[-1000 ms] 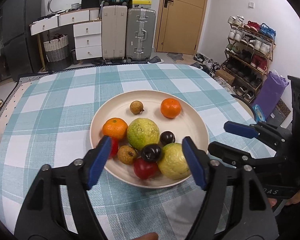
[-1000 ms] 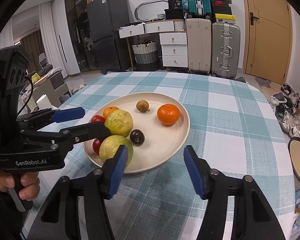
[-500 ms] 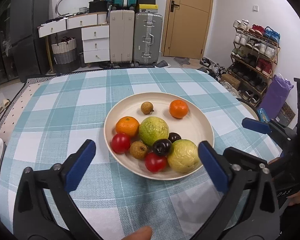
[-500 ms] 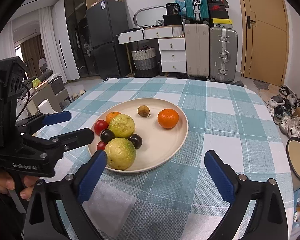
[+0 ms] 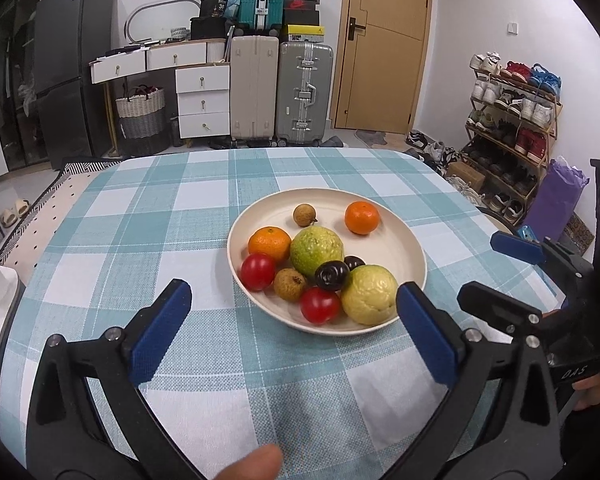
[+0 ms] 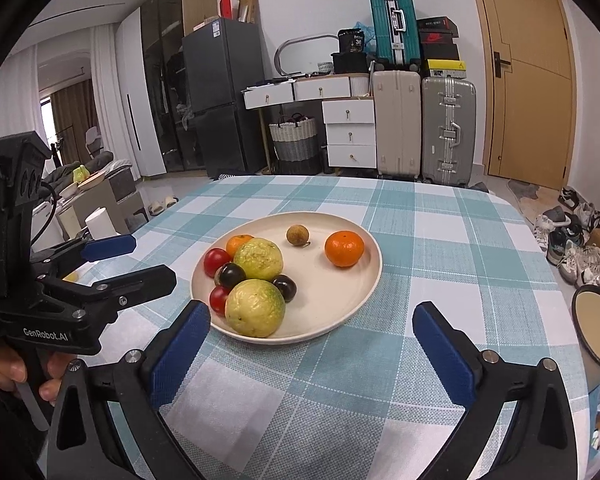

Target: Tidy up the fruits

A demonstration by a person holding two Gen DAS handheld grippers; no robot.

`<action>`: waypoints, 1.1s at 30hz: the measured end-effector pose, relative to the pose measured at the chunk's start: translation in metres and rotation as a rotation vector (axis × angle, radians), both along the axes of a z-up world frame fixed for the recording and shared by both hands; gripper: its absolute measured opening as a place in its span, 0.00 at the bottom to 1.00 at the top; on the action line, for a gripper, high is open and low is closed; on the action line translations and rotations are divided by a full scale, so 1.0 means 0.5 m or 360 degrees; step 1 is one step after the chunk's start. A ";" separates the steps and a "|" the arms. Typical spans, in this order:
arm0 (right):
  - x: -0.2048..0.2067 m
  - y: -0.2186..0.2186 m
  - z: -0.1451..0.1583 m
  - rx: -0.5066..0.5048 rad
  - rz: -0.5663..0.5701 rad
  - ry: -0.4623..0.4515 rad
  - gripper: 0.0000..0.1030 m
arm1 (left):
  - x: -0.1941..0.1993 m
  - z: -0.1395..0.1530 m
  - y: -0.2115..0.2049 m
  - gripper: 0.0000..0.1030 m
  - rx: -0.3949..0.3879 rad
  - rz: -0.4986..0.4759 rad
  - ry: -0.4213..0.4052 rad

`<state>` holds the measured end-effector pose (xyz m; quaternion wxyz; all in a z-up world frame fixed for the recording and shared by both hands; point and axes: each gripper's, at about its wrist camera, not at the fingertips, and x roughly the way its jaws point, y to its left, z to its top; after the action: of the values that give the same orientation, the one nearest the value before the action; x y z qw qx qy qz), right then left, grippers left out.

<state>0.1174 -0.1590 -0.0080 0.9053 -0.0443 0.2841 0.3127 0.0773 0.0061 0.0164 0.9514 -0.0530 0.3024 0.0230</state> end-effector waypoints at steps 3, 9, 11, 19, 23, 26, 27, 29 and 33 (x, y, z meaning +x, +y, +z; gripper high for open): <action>-0.004 0.000 -0.001 0.0014 0.0020 -0.0016 1.00 | -0.010 -0.004 0.000 0.99 0.0007 0.0015 -0.0027; -0.017 -0.004 0.001 0.0060 0.0035 -0.0099 1.00 | -0.023 -0.019 0.014 0.99 -0.0046 0.0033 -0.0077; -0.021 -0.004 0.002 0.0068 0.0045 -0.0111 1.00 | -0.025 -0.022 0.016 0.99 -0.0042 0.0047 -0.0091; -0.034 -0.011 0.007 0.0114 0.0056 -0.0163 1.00 | -0.025 -0.030 0.019 0.99 -0.0028 0.0078 -0.0134; -0.038 -0.014 0.010 0.0125 0.0061 -0.0177 1.00 | -0.026 -0.032 0.021 0.99 -0.0034 0.0082 -0.0152; -0.042 -0.015 0.011 0.0129 0.0057 -0.0192 1.00 | -0.026 -0.032 0.022 0.99 -0.0036 0.0084 -0.0154; -0.043 -0.015 0.012 0.0129 0.0056 -0.0198 1.00 | -0.027 -0.032 0.022 0.99 -0.0035 0.0086 -0.0156; -0.048 -0.016 0.013 0.0124 0.0054 -0.0214 1.00 | -0.027 -0.032 0.023 0.99 -0.0035 0.0088 -0.0155; -0.058 -0.010 0.015 0.0098 0.0058 -0.0261 1.00 | -0.027 -0.031 0.023 0.99 -0.0032 0.0086 -0.0162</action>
<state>0.0884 -0.1639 -0.0005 0.9206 -0.0472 0.1984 0.3332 0.0638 0.0178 0.0009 0.9640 -0.0717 0.2523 0.0429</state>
